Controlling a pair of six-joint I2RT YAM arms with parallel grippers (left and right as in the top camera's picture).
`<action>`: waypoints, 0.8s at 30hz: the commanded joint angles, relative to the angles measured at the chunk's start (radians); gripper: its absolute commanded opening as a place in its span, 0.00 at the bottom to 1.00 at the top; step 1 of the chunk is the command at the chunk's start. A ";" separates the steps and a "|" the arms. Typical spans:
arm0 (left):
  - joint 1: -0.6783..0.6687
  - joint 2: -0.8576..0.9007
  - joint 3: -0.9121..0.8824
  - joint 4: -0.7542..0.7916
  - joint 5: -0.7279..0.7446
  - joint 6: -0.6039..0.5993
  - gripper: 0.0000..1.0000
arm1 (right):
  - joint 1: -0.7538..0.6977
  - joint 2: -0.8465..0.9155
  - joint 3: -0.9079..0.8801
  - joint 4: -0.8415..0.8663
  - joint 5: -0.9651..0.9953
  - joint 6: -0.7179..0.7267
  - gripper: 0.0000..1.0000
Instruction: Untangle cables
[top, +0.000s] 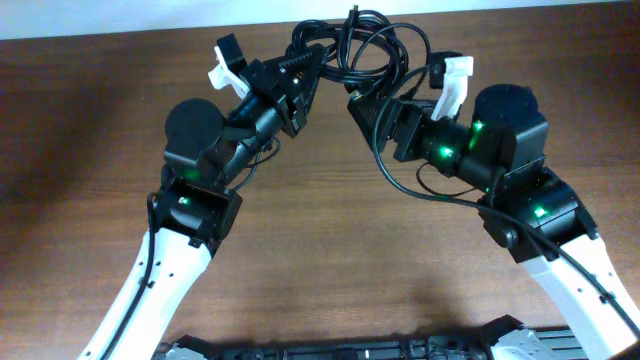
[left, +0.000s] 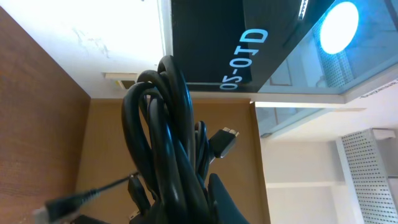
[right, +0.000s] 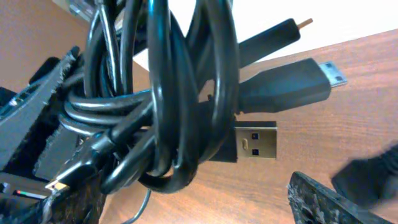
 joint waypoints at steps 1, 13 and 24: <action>-0.005 -0.006 0.014 0.009 0.016 0.017 0.00 | 0.003 0.000 0.002 0.017 0.122 0.027 0.90; -0.005 -0.006 0.014 -0.002 0.012 0.065 0.00 | 0.003 0.000 0.002 -0.008 0.145 0.027 0.89; -0.005 -0.006 0.014 0.029 0.026 0.061 0.00 | 0.003 0.024 0.002 -0.072 0.247 0.028 0.85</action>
